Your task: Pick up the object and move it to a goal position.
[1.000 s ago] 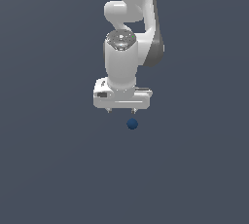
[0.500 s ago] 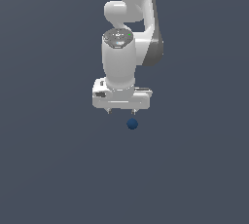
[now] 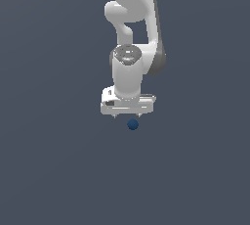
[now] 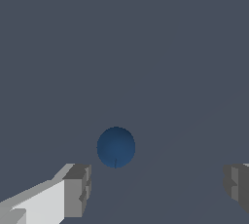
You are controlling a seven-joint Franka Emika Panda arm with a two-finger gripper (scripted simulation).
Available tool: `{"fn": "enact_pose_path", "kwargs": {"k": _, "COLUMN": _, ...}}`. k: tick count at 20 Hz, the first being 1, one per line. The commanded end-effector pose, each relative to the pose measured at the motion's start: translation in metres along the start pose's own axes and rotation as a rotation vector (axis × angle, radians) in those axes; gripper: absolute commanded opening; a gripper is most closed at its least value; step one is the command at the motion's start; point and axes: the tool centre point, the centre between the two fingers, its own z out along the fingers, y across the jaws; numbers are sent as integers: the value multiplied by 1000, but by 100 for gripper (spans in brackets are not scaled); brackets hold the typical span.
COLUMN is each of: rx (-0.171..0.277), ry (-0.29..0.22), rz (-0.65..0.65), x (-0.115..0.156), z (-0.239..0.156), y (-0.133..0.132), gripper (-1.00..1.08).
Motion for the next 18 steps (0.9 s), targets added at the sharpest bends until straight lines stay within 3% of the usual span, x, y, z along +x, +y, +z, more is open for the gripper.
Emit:
{"fn": "enact_pose_path", "kwargs": {"k": 1, "rx": -1, "ry": -12, "rz": -46, "x": -6, "z": 22, "y": -11, "gripper": 100}}
{"fn": "enact_pose_path", "kwargs": {"k": 8, "rx": 0, "ry": -30, "rz": -129, "x": -19, "z": 59, "y": -30, "gripper": 100}}
{"fn": "enact_pose_path", "kwargs": {"k": 18, "rx": 0, "ry": -32, "rz": -133, "x": -21, "z": 73, "y": -31, "gripper": 100}}
